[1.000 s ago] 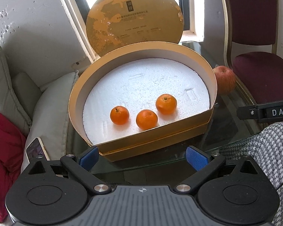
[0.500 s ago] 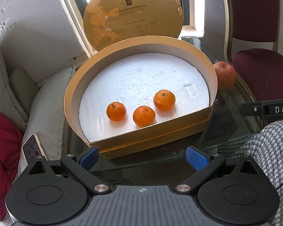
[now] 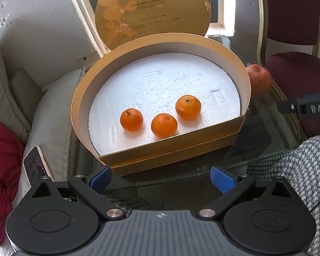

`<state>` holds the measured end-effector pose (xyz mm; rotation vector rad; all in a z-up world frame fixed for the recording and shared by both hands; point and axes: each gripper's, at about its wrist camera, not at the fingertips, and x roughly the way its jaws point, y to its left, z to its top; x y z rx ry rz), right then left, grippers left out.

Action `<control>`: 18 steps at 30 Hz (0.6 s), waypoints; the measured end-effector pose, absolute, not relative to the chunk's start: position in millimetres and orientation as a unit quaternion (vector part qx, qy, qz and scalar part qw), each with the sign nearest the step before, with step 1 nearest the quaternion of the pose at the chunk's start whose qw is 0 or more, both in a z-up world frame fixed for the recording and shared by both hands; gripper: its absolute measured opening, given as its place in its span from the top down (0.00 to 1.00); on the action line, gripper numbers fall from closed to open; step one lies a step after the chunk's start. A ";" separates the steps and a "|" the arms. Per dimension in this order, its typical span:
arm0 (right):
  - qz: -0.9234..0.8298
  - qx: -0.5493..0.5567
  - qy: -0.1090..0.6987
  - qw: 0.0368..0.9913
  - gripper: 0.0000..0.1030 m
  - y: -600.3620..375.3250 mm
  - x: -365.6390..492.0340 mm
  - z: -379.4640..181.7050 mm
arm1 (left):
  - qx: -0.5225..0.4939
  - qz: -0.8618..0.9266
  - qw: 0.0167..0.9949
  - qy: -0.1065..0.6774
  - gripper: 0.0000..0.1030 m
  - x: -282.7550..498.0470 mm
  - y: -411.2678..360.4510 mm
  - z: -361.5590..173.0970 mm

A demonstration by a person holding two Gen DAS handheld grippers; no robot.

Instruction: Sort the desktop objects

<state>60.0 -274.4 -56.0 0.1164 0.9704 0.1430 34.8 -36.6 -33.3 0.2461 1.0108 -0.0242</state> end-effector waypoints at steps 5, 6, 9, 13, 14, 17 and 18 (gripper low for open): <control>0.070 0.053 0.459 0.884 0.21 -284.0 87.1 -60.6 | 0.113 -0.009 0.865 0.489 0.02 41.3 -35.6 -37.2; 0.070 0.053 0.459 0.884 0.21 -285.3 91.9 -62.4 | 0.111 -0.008 0.864 0.490 0.02 42.9 -34.9 -38.0; 0.072 0.037 0.452 0.889 0.18 -283.6 105.9 -69.2 | 0.108 -0.004 0.862 0.496 0.02 46.7 -32.1 -40.9; 0.079 0.004 0.444 0.893 0.12 -282.5 124.1 -81.6 | 0.103 -0.001 0.857 0.505 0.02 51.4 -30.1 -45.7; 0.082 -0.005 0.444 0.892 0.12 -282.5 128.8 -84.8 | 0.103 -0.001 0.856 0.506 0.02 52.5 -30.0 -46.9; 0.094 -0.039 0.451 0.886 0.12 -281.0 141.2 -92.9 | 0.100 -0.002 0.854 0.511 0.02 56.0 -30.4 -50.0; 0.101 -0.052 0.455 0.883 0.12 -279.9 145.0 -95.4 | 0.099 -0.002 0.853 0.513 0.02 56.9 -30.7 -51.0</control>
